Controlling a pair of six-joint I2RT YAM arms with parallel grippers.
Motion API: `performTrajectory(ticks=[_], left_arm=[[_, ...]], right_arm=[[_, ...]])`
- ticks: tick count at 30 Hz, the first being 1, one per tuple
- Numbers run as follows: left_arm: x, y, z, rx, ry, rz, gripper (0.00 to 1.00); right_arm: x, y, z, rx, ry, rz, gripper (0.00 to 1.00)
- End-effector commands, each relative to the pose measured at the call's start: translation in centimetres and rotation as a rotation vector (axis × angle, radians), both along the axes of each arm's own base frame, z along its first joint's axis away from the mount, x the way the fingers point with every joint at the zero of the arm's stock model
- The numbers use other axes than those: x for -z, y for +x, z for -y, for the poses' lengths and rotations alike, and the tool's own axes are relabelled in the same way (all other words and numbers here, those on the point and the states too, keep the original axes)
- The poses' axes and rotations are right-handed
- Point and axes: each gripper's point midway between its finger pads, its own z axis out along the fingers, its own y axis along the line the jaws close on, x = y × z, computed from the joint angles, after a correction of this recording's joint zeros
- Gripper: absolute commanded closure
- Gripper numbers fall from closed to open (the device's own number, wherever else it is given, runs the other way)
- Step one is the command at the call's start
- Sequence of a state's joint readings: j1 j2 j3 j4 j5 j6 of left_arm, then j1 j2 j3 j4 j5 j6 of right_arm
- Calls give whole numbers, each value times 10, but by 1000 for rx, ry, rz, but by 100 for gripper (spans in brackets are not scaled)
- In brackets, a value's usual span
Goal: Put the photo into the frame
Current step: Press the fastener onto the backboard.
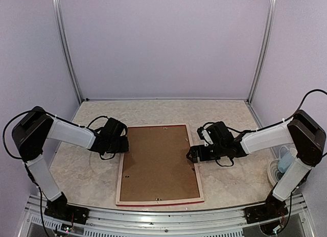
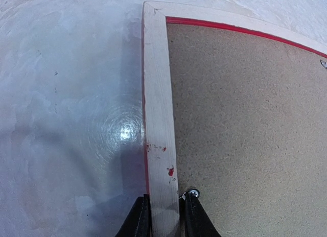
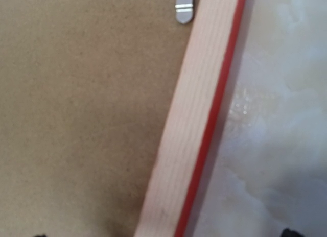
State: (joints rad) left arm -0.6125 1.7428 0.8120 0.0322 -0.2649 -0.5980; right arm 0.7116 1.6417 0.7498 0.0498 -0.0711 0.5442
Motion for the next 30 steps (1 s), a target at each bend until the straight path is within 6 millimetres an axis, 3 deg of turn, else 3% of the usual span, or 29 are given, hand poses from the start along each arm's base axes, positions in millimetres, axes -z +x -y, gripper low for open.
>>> performTrajectory(ticks=[1,13,20,30], left_arm=[[23,-15,-24,-40,87,-68,86],[24,-15,-27,-40,102,-63,93],[10,-13,-22,-28,68,-39,71],[-33,-1,-20,-31,56,46,60]], right_arm=[[-6,2,2,12,23,12,1],[-1,3,5,23,3,12,2],[-3,6,10,35,-14,28,9],[-30,21,10,44,-10,81,8]])
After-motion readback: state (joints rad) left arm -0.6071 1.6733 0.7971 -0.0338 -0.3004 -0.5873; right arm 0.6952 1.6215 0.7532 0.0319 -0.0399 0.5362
